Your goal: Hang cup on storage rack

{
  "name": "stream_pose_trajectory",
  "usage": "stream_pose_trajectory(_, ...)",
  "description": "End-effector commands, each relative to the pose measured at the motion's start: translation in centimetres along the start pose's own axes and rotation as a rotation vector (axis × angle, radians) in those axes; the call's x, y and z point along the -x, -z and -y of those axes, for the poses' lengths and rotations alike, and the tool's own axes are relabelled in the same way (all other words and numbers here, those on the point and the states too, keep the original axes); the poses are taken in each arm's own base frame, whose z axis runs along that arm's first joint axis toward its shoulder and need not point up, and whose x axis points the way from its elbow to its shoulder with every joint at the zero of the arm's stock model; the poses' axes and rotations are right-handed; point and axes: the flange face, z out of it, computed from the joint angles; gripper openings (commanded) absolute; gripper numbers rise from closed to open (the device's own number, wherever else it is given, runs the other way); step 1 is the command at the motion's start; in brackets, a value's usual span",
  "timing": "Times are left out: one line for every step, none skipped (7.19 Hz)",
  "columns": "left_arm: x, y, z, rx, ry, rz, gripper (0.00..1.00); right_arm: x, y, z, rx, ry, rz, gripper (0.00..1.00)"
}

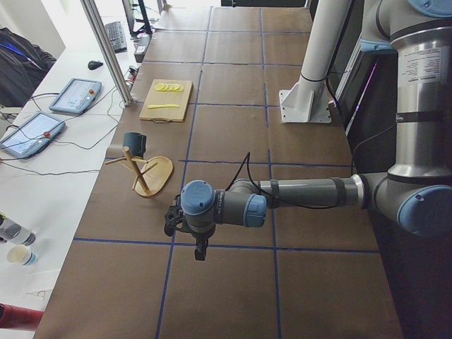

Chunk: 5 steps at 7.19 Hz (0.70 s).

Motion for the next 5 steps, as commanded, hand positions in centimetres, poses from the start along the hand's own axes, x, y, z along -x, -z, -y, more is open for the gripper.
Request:
stream_pose_trajectory(-0.04,0.02,-0.07,-0.012,-0.014,0.002,1.00,-0.03,-0.03,-0.03,0.001,-0.001,0.000,1.00)
stream_pose_trajectory(-0.04,0.02,-0.07,-0.012,-0.014,0.003,1.00,-0.02,-0.02,-0.01,0.000,0.000,-0.001,1.00)
stream_pose_trajectory(-0.11,0.07,-0.05,-0.013,-0.015,0.001,1.00,-0.07,-0.08,-0.04,0.002,-0.002,0.000,1.00)
stream_pose_trajectory(-0.29,0.22,0.00,-0.016,-0.017,-0.001,1.00,-0.07,-0.08,-0.04,0.002,-0.002,0.000,1.00)
stream_pose_trajectory(-0.28,0.22,0.00,-0.016,-0.017,0.001,1.00,-0.12,-0.14,-0.06,0.004,-0.003,0.000,1.00)
